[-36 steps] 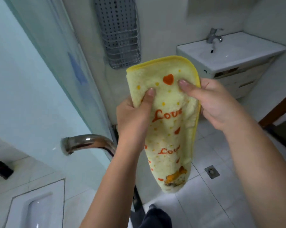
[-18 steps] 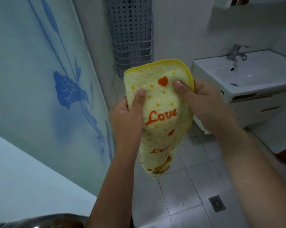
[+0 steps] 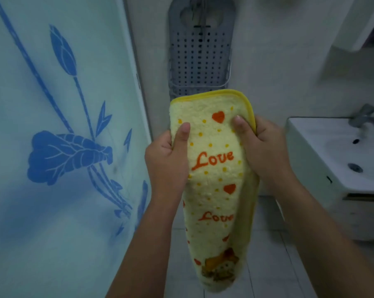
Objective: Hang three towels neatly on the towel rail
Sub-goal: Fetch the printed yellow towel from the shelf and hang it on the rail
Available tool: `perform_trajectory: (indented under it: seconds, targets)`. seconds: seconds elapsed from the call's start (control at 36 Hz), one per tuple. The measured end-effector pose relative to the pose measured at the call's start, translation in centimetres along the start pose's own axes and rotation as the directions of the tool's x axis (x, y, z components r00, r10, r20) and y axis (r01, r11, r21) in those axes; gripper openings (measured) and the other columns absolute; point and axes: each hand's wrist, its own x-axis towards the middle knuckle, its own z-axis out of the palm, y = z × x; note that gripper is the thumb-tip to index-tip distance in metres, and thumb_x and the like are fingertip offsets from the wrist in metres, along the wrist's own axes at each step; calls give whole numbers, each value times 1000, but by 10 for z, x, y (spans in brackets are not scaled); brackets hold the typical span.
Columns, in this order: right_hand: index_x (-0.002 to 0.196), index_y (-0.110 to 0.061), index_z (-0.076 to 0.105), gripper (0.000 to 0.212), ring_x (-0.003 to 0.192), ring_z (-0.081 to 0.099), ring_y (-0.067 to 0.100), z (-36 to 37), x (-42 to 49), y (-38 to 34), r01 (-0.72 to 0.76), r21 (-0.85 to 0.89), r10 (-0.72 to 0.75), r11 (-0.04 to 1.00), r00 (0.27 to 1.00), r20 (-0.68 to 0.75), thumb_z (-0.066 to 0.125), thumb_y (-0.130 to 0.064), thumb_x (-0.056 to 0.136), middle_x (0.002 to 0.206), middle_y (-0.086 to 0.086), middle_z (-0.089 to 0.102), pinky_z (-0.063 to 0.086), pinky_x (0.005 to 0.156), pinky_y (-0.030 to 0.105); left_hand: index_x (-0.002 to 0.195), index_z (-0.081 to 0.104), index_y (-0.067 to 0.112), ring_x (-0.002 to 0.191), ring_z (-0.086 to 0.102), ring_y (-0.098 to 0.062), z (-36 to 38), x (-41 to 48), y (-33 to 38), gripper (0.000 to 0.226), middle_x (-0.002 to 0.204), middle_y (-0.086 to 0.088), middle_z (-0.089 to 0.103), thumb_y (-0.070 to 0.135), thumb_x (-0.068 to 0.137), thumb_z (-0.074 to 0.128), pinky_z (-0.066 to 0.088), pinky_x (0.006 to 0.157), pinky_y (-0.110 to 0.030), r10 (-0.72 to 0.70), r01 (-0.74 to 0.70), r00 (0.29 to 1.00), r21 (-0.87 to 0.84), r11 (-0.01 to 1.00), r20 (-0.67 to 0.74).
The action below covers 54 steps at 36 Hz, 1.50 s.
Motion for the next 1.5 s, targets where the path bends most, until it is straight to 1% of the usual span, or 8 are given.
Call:
perform_trajectory:
  seconds: [0.56,0.72,0.78,0.83,0.92,1.08,1.36,1.5]
  targets:
    - [55,-25,40,38,44,41,0,-7,138,75,24,151,-38,988,995,88,54,-34,89,45,-11,43,31,40,13,52,37,24,40,38,2,111,84,-32,42,41,14,41,42,84,57,33,38,-12,-77,76,996,-25,997,-50]
    - [64,-6,51,39,48,47,6,13,197,84,-2,166,-13,986,996,91,53,-35,89,56,0,48,37,43,19,68,61,17,63,66,-19,138,143,-46,34,63,1,65,49,79,58,57,59,-37,-184,187,981,-54,981,61]
    - [73,5,54,44,51,51,10,21,223,85,-21,180,3,983,995,96,54,-37,88,60,4,53,40,45,20,70,62,19,65,70,-15,146,169,-50,27,63,5,69,44,80,61,58,54,-31,-185,192,975,-52,980,121]
    - [73,-2,58,39,51,54,10,29,250,84,-35,213,12,976,994,105,55,-38,88,59,2,56,43,45,20,75,64,24,62,70,-7,153,197,-53,13,64,12,72,35,81,64,53,49,-21,-218,244,955,-116,963,199]
    - [77,1,61,41,54,60,12,41,293,81,-67,290,34,955,993,115,56,-39,86,60,1,62,49,48,23,85,65,23,71,72,-12,163,239,-55,8,75,6,75,27,79,67,56,56,-25,-275,361,903,-236,902,330]
    - [74,-4,64,36,57,64,15,56,362,79,-109,373,61,921,989,138,59,-38,85,60,0,67,53,54,28,99,64,15,80,72,-17,187,308,-51,39,87,-2,75,31,64,67,56,60,-27,-164,386,855,-394,834,491]
    - [72,-15,67,26,52,65,9,50,440,76,-137,480,38,866,977,210,57,-34,87,57,-3,69,53,50,22,99,65,12,80,71,-17,234,377,-38,19,85,-3,75,18,84,55,57,62,-28,-26,301,854,-452,840,520]
    - [83,-16,67,25,63,70,14,40,473,63,-248,551,-7,797,908,420,62,-39,78,69,1,74,57,57,26,97,64,8,76,71,-18,253,404,-16,15,80,-5,75,12,88,52,58,63,-31,38,212,904,-524,825,426]
